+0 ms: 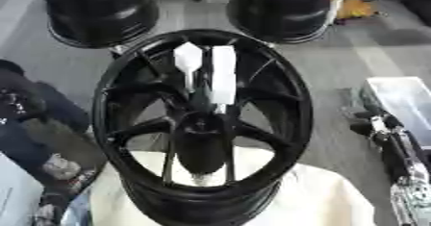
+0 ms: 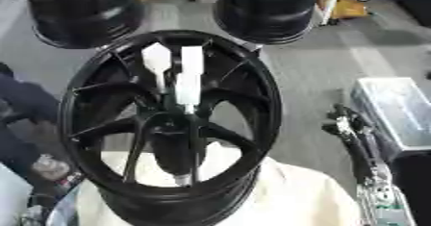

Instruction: Pull the pin out of the wheel hub.

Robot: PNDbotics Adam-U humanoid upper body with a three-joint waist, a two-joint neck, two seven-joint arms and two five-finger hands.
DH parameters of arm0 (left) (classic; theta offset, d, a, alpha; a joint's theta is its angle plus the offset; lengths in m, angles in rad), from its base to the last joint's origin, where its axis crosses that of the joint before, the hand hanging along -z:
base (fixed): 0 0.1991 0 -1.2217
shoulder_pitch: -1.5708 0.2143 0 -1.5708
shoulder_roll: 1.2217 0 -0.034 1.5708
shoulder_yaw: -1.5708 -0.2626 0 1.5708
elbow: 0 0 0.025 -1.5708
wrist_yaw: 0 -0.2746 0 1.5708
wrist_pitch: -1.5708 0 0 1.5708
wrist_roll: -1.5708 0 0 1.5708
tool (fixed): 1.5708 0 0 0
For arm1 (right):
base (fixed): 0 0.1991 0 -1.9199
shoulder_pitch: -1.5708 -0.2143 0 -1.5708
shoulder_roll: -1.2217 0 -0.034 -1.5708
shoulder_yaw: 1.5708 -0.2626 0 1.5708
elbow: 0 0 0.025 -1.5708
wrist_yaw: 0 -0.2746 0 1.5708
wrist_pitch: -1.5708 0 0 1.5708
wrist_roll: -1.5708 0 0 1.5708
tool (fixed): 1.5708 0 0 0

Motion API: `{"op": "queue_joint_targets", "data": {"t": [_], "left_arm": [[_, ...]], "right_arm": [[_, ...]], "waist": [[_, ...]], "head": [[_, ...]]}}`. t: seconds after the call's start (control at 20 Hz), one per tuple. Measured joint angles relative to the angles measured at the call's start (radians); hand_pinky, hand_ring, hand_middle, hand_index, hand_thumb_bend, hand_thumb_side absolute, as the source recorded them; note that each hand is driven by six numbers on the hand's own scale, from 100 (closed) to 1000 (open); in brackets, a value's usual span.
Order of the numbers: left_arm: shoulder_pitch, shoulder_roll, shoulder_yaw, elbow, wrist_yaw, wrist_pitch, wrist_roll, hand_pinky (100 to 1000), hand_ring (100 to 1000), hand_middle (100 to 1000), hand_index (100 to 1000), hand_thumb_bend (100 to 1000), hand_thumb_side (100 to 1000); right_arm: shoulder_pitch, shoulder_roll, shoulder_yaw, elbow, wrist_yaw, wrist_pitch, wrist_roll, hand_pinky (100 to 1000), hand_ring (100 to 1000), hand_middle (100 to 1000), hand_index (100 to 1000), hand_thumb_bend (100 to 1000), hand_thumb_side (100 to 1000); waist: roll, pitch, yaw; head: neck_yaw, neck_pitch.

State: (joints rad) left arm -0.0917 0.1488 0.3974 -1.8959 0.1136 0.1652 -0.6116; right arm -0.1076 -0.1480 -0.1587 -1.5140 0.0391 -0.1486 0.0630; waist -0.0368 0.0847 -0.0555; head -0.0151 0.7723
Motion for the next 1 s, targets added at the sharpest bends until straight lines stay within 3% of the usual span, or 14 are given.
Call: {"op": "queue_joint_targets", "data": {"t": [0.15,0.35,0.5,0.65,0.85,1.0], "left_arm": [[0.003,0.000,-0.001,0.000,-0.001,0.003,-0.004,712,607,583,679,100,864],[0.004,0.001,-0.006,0.000,-0.005,0.005,-0.011,712,608,584,679,100,865],[0.004,0.001,-0.007,0.000,-0.007,0.006,-0.016,712,609,584,679,100,865],[0.004,0.002,-0.012,0.000,-0.008,0.006,-0.022,713,609,584,679,100,865],[0.004,0.004,-0.015,0.000,-0.009,0.007,-0.027,713,610,585,679,100,865],[0.005,0.011,-0.019,0.000,-0.009,0.005,-0.032,713,610,585,679,100,864]], "right_arm": [[-0.071,-0.069,-0.002,0.000,0.000,-0.012,-0.004,777,648,703,849,100,620],[-0.199,-0.213,0.001,0.000,0.011,-0.044,-0.005,783,662,713,852,100,582],[-0.299,-0.326,0.026,0.003,0.022,-0.080,0.010,787,674,723,856,100,538],[-0.405,-0.426,0.071,0.025,0.021,-0.123,0.050,792,685,730,860,100,555],[-0.554,-0.522,0.163,0.088,-0.013,-0.189,0.178,806,730,764,876,100,631],[-0.656,-0.548,0.231,0.149,-0.039,-0.236,0.323,816,754,783,881,100,663]], "waist": [[-0.008,0.000,0.004],[-0.014,-0.002,0.016],[-0.018,-0.002,0.026],[-0.023,-0.003,0.033],[-0.028,-0.004,0.040],[-0.031,-0.005,0.044]], "head": [[-0.007,0.000],[-0.015,0.000],[-0.020,0.000],[-0.023,0.000],[-0.027,0.000],[-0.028,0.000]]}}
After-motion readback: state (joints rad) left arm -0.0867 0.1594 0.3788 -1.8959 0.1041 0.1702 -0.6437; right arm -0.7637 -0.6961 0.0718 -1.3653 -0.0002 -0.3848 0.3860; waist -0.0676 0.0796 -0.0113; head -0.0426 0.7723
